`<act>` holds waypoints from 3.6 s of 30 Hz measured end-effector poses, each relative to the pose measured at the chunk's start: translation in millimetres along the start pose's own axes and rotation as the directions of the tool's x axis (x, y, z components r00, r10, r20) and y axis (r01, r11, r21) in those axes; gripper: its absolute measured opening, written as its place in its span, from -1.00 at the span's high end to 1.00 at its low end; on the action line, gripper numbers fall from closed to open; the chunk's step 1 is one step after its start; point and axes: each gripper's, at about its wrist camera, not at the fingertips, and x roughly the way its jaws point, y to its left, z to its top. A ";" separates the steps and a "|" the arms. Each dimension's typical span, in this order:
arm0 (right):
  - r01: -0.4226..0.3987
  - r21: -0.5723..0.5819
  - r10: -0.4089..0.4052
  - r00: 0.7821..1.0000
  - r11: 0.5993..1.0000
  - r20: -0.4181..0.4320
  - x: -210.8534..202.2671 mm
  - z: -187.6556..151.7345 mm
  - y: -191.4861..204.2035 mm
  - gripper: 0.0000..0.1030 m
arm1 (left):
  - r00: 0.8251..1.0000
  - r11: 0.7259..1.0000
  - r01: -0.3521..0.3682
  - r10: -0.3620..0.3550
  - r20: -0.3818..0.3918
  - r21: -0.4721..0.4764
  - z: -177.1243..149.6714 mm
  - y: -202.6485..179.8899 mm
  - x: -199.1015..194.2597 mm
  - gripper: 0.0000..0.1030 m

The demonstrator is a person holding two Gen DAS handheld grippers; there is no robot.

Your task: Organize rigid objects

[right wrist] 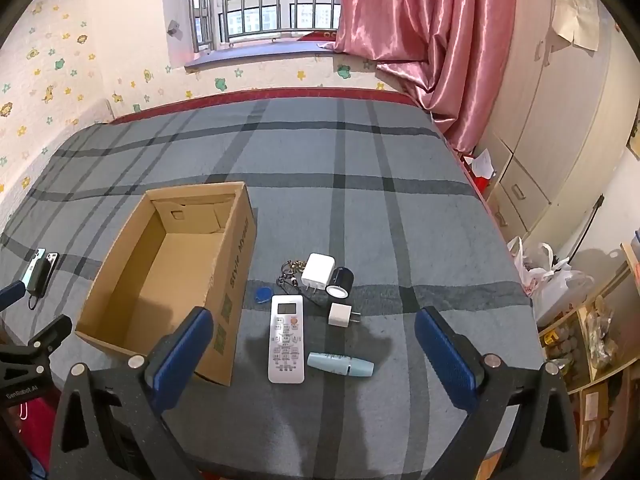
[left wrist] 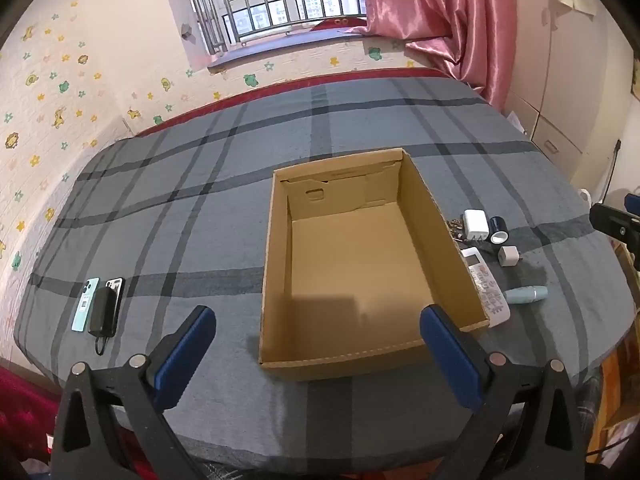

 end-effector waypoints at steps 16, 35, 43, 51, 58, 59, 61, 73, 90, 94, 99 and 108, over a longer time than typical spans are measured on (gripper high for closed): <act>-0.004 -0.004 0.004 1.000 1.000 0.009 -3.3 -0.5 0.8 -1.00 | 1.000 1.000 -0.002 0.002 -0.003 0.013 -0.6 -4.7 -3.4 -1.00; -0.012 -0.007 0.012 1.000 1.000 0.012 -6.3 -0.8 2.9 -1.00 | 1.000 1.000 -0.004 0.004 -0.011 0.012 -4.2 -1.6 -1.5 -1.00; -0.002 -0.010 0.002 1.000 1.000 0.006 -3.3 -0.1 4.2 -1.00 | 1.000 1.000 0.009 -0.008 -0.003 0.022 -2.7 -3.3 -0.4 -1.00; 0.000 -0.010 0.001 1.000 1.000 0.008 -2.0 1.4 4.3 -1.00 | 1.000 1.000 0.018 -0.018 0.010 0.011 1.5 -0.4 0.7 -1.00; 0.000 -0.006 0.000 1.000 1.000 0.009 -1.0 1.4 5.1 -1.00 | 1.000 1.000 0.020 -0.021 0.021 0.006 2.7 3.1 1.2 -1.00; 0.003 -0.007 -0.003 1.000 1.000 0.009 -0.9 1.6 5.2 -1.00 | 0.999 1.000 0.023 -0.023 0.024 0.005 2.8 3.5 1.0 -1.00; 0.005 -0.012 -0.005 1.000 1.000 0.005 -1.0 0.4 6.0 -1.00 | 0.999 1.000 0.029 -0.029 0.035 0.003 3.9 4.6 0.2 -1.00; 0.008 -0.013 -0.008 1.000 1.000 0.003 1.7 -2.8 6.7 -1.00 | 0.996 1.000 0.008 -0.010 0.089 0.023 6.1 7.9 8.8 -1.00; 0.012 -0.012 -0.013 1.000 1.000 -0.016 11.1 -4.9 1.5 -1.00 | 0.993 0.999 -0.011 0.005 0.122 0.047 24.1 27.7 66.9 -1.00; 0.012 -0.012 -0.012 1.000 1.000 -0.021 13.3 -6.1 1.1 -1.00 | 0.993 0.999 -0.029 0.024 0.119 0.042 30.7 30.8 87.0 -1.00; 0.014 -0.010 -0.014 0.999 1.000 -0.031 16.8 -6.9 0.2 -1.00 | 0.994 0.998 -0.040 0.036 0.107 0.037 35.2 33.2 111.2 -1.00; 0.013 -0.015 -0.014 0.999 1.000 -0.044 22.2 -7.5 1.5 -1.00 | 0.999 1.000 -0.018 0.019 0.049 -0.009 40.3 47.1 163.0 -1.00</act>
